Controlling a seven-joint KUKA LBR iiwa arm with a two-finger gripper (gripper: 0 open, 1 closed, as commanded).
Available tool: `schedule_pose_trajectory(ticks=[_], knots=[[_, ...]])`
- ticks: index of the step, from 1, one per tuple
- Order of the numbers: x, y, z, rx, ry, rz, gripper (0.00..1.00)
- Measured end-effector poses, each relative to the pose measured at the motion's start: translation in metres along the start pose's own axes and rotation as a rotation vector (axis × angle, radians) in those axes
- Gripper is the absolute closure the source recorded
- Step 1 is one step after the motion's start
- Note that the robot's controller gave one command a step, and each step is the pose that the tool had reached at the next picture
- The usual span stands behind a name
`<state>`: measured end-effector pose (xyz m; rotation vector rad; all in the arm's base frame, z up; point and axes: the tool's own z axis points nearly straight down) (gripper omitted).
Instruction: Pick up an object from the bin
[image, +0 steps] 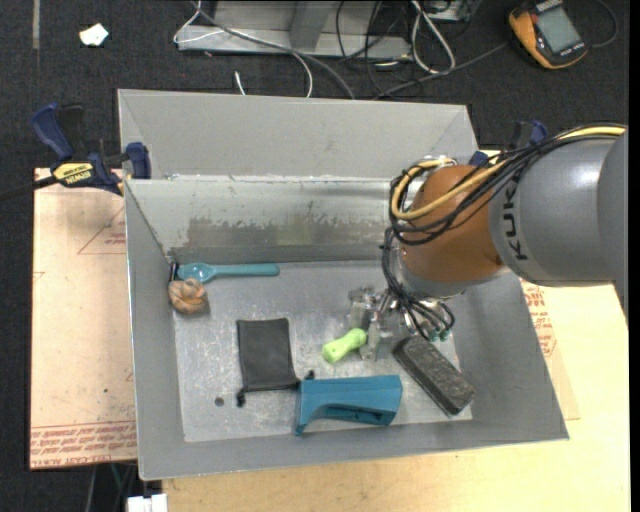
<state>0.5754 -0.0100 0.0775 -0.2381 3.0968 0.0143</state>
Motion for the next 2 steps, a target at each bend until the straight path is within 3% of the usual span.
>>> schedule_pose_trajectory(ticks=[1,2], knots=[[0.005,-0.009,-0.050,-0.001,0.006,-0.217,1.00],[0.001,-0.014,-0.126,-0.003,0.006,-0.353,1.00]])
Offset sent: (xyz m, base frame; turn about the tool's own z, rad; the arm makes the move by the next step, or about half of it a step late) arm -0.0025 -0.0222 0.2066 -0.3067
